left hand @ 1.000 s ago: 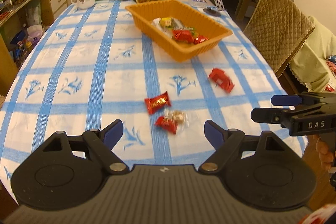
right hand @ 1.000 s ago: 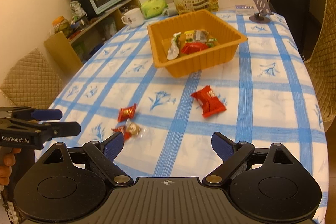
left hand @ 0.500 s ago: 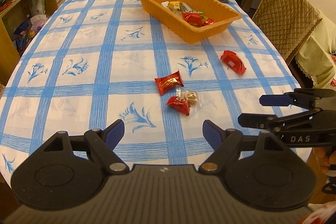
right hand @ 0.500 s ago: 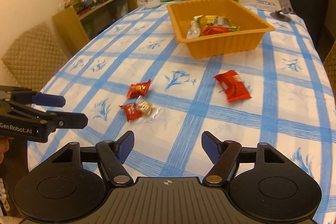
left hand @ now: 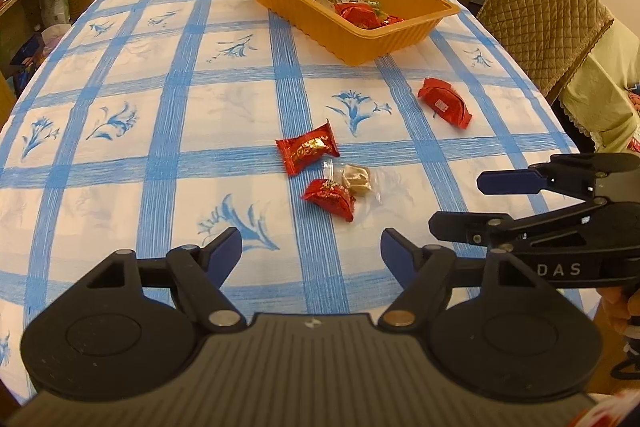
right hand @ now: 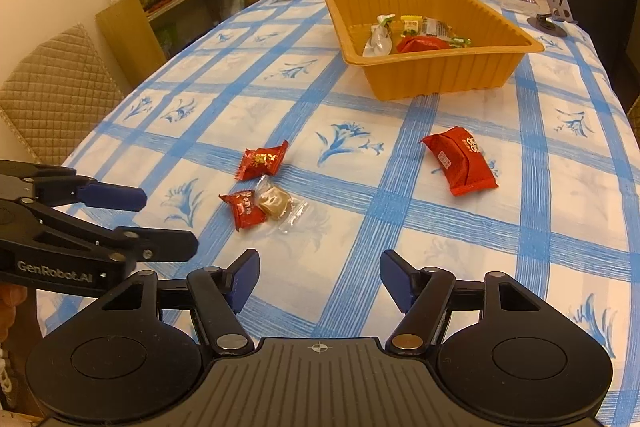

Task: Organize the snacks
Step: 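Grasp the clear-wrapped brown candy with the right tool while the left grasps a small red candy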

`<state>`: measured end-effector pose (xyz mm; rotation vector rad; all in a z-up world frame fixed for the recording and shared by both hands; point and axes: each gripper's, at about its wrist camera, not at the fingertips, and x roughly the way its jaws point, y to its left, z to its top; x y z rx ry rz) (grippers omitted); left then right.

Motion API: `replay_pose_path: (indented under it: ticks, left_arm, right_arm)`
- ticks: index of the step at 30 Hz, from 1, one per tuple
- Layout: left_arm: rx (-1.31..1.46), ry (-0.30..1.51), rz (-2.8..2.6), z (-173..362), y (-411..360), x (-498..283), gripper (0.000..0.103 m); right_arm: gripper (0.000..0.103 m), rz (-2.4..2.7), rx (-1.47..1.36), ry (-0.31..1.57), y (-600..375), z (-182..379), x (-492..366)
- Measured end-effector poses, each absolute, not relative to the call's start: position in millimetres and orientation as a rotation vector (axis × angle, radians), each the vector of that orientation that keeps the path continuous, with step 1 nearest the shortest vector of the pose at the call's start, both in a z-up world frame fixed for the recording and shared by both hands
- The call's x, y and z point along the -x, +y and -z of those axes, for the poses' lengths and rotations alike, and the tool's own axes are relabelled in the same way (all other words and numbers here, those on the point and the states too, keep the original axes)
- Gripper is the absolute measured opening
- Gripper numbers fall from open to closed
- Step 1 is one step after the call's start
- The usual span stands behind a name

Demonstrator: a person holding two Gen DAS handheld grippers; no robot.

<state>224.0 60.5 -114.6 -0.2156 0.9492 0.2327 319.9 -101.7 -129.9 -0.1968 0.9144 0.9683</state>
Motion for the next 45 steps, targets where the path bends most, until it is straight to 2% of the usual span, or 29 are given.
replay_pose_path:
  ticks: [12, 23, 32, 35, 41, 45]
  left_arm:
    - [0.183, 0.955, -0.225, 131, 62, -250, 0.073]
    - [0.200, 0.982, -0.315, 139, 93, -248, 0.071]
    - [0.214, 0.994, -0.370, 141, 113, -243, 0.071]
    - [0.218, 0.997, -0.370, 140, 114, -241, 0.071]
    - [0.238, 0.989, -0.353, 135, 114, -240, 0.071]
    - [0.244, 0.984, -0.335, 130, 112, -241, 0.071]
  right_arm:
    - [0.067, -0.938, 0.199, 0.933, -101, 136, -337]
    - [0.067, -1.032, 0.271, 0.901, -74, 145, -334]
    - [0.053, -1.147, 0.400, 0.796, -38, 152, -334]
    - [0.045, -1.177, 0.462, 0.771, -29, 157, -333]
    - [0.040, -1.219, 0.481, 0.741, -24, 159, -332]
    - [0.025, -1.244, 0.486, 0.732, -24, 158, -329]
